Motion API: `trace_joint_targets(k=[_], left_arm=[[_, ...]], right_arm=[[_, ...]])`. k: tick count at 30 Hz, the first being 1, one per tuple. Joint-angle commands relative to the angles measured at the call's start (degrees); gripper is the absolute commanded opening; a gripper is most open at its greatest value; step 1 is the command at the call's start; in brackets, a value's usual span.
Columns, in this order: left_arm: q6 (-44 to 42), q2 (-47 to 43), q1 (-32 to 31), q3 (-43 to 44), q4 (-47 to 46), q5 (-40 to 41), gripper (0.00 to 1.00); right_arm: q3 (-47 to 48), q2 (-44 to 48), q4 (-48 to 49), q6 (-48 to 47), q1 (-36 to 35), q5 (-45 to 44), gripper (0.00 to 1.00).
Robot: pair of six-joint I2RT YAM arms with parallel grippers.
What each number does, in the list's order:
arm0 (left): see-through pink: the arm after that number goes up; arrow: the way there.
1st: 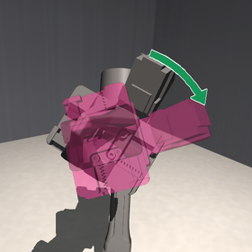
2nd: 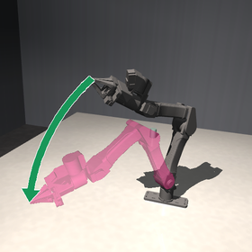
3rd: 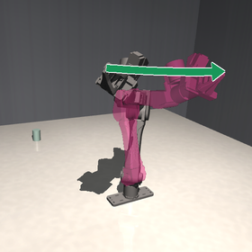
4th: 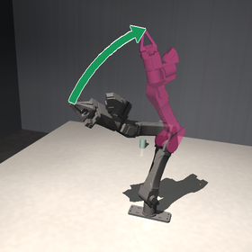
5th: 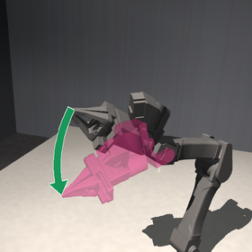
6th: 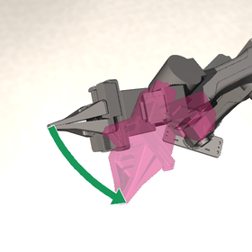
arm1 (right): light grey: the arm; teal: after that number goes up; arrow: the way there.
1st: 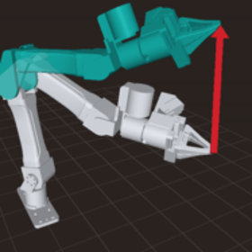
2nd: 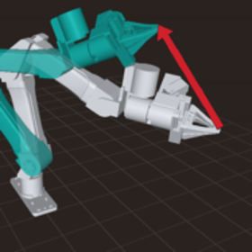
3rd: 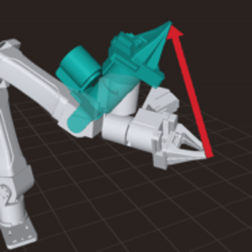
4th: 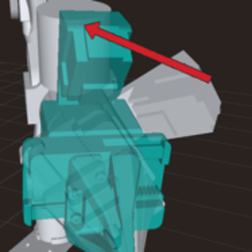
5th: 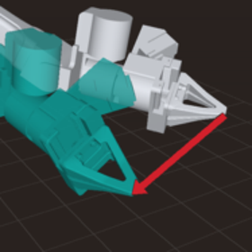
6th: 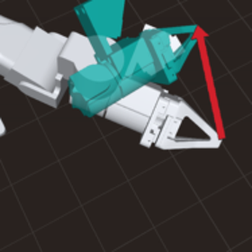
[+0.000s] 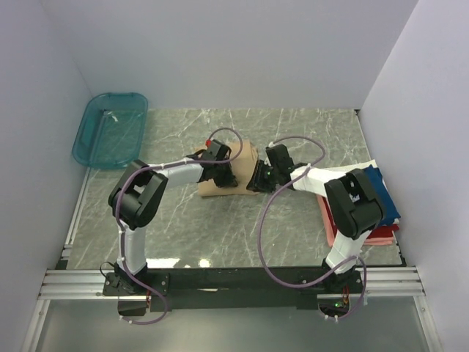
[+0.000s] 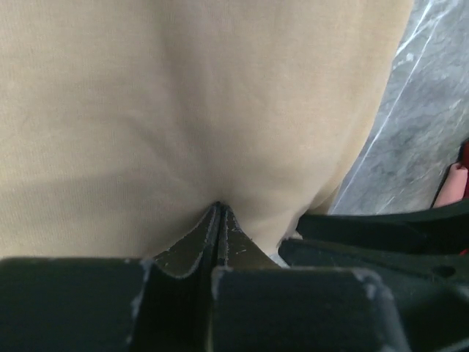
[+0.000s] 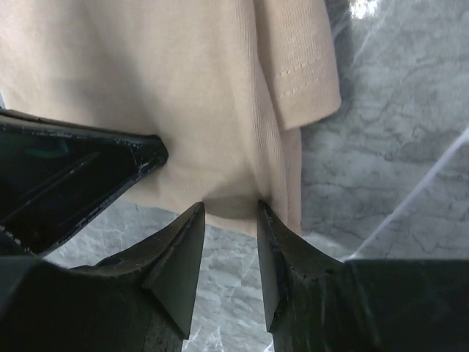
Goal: Fold and stack the t-shirts
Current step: Neatly place the folded tshirt to the corner
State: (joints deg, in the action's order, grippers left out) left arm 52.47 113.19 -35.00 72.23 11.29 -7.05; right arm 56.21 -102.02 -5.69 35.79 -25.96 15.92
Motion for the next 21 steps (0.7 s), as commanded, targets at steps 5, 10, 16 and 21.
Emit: trace_joint_targets(k=[5,10,16,21], left_arm=[[1.5,-4.02,-3.31,-8.05,-1.71,1.95,0.03],[1.15,-10.16,-3.67,-14.2,-1.45,2.65,0.04],[1.59,-15.45,-4.46,-18.78,-2.24,0.98,0.04],[1.32,-17.47,-4.55,-19.93,-1.97,1.07,0.05]], right_arm=[[-7.69,10.42,-1.77,-0.02,-2.08,-1.77,0.43],[-5.85,16.84,-6.34,-2.38,-1.91,-6.86,0.52],[-1.72,11.86,-8.19,-3.27,-0.15,-8.89,0.59],[0.92,6.93,-8.54,-3.45,0.38,-8.36,0.63]])
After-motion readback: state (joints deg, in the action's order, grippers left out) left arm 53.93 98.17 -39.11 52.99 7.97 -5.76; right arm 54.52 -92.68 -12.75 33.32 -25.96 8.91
